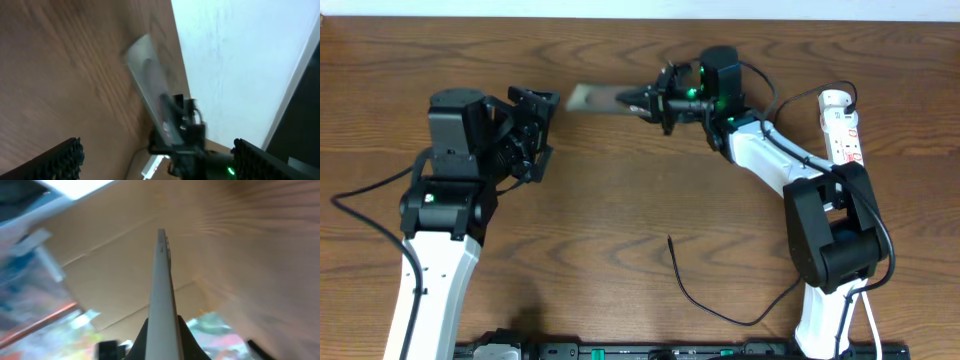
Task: Plug charger to phone and switch on socket
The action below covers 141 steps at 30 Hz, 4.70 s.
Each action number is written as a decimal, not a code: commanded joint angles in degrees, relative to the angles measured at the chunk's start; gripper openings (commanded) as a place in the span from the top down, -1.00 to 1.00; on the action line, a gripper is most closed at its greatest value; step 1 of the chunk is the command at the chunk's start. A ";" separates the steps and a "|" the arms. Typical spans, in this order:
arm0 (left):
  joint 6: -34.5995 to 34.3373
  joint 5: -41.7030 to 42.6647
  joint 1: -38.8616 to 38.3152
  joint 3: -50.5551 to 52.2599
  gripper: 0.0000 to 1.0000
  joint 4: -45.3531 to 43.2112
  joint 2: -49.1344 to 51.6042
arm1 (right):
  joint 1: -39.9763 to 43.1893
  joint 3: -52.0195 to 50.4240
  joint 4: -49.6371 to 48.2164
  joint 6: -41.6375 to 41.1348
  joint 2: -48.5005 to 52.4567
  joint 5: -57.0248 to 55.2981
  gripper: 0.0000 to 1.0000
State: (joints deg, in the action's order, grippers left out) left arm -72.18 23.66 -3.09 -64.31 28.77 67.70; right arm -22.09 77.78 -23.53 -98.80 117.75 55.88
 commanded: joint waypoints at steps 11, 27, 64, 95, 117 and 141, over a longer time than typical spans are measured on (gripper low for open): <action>-2.34 -0.11 0.28 -0.04 -0.87 -6.56 8.04 | -4.66 0.85 -20.39 -13.44 -0.46 1.66 0.97; -6.16 0.63 0.28 -0.02 -0.87 -15.17 8.22 | -5.01 0.85 -20.46 -13.44 -0.46 0.68 0.97; -4.39 -0.28 0.28 1.22 -0.55 -23.37 11.67 | -7.67 0.85 -26.86 -18.73 -0.46 -9.90 0.98; -3.04 -0.74 0.28 1.27 0.29 -24.39 11.74 | -9.38 0.85 -28.15 -18.71 -0.46 -8.96 0.97; -2.91 -0.72 0.28 1.27 0.77 -24.98 13.53 | -9.42 0.85 -28.13 -18.73 -0.46 -9.01 0.98; -2.86 -1.66 0.28 1.27 0.85 -25.46 13.53 | -9.42 0.85 -28.15 -18.73 -0.46 -9.01 0.92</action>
State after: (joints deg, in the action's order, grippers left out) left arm -76.73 23.66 -3.09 -63.96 2.92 80.53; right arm -31.38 77.82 -50.81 -121.03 117.75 46.04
